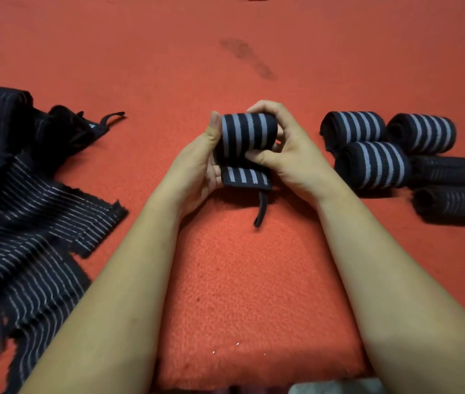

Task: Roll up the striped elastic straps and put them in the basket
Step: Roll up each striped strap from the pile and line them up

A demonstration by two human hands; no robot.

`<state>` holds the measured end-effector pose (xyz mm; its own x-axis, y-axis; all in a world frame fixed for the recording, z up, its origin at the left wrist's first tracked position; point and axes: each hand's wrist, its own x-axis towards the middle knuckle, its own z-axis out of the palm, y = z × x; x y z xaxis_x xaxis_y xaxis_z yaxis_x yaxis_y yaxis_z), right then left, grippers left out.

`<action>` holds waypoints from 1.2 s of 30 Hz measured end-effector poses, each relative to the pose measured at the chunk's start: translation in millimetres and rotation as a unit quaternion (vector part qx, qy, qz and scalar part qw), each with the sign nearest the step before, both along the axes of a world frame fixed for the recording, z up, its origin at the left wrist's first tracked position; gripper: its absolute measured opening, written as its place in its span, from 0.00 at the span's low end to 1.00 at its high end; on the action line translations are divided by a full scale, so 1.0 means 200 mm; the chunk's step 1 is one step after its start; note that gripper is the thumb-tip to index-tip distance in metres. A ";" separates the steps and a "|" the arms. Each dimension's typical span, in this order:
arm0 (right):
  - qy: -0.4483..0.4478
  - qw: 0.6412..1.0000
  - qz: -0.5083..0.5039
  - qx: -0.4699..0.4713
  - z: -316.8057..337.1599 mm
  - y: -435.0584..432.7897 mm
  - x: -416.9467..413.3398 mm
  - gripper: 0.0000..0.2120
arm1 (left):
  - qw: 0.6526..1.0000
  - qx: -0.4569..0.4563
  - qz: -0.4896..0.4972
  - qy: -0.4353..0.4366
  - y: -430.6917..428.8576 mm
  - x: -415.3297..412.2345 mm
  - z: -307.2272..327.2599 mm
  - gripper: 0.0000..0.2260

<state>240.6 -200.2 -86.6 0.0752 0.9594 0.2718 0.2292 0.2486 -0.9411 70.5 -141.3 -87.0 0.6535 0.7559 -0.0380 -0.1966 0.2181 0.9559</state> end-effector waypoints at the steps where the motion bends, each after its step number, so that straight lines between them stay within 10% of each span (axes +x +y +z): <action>1: 0.000 1.000 0.008 -0.004 0.00 -0.01 -0.01 0.26 | 1.000 -0.001 0.005 -0.005 0.00 0.00 0.00 0.32; 8: 0.059 0.996 0.000 -0.072 0.02 -0.10 -0.06 0.09 | 0.998 -0.028 0.012 -0.049 -0.05 -0.07 -0.06 0.26; 21: 0.031 0.991 -0.119 -0.045 0.10 -0.80 0.13 0.38 | 0.997 0.070 -0.036 0.005 -0.61 0.16 -0.02 0.33; 36: -0.142 0.950 -0.255 -0.109 -0.04 -1.09 0.43 0.33 | 0.904 0.290 -0.006 0.315 -0.83 0.59 0.00 0.29</action>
